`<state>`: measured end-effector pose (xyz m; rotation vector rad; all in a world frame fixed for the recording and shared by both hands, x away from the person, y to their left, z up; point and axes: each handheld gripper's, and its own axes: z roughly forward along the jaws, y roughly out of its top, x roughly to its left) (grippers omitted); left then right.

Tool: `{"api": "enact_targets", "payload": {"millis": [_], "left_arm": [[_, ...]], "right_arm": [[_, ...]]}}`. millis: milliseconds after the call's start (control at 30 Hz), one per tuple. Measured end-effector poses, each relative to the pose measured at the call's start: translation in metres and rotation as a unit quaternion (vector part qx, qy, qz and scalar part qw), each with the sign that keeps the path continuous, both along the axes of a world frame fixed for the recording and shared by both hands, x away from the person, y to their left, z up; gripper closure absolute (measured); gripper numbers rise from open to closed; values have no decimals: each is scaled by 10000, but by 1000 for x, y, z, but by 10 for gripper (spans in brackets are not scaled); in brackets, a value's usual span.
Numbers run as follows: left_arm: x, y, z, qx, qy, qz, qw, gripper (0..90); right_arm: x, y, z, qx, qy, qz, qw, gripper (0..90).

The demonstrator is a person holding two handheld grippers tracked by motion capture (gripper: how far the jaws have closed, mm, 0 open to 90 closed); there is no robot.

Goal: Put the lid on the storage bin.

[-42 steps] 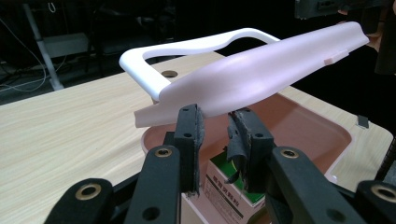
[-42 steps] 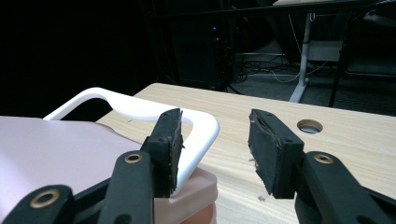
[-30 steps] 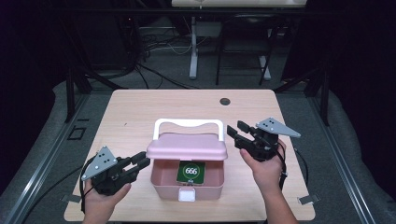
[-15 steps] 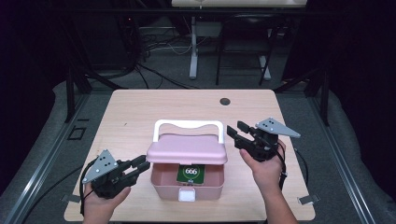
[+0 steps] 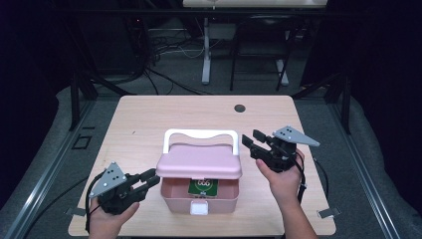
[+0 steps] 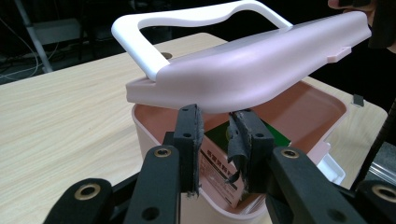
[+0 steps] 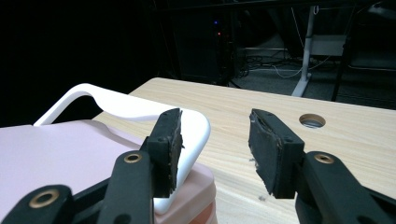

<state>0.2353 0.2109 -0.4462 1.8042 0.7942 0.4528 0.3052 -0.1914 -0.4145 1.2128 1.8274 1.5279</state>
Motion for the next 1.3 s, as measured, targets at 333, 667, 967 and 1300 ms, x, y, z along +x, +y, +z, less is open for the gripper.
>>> {"api": "enact_targets", "payload": {"millis": [333,667,967,1300], "left_arm": [[-2,1,-5,27,54,-20,10000,727],[-5,1,-11,104,140,-54,9998,727],[-8,2,-17,168,222,-94,9996,727],[-12,1,-28,252,357,-153,9989,728]], "right_arm": [[0,-1,1,34,-41,-23,10000,540],[0,-1,0,30,-14,-21,10000,538],[-1,0,0,5,-17,-34,10000,536],[0,0,0,-9,-15,-45,10000,536]]}}
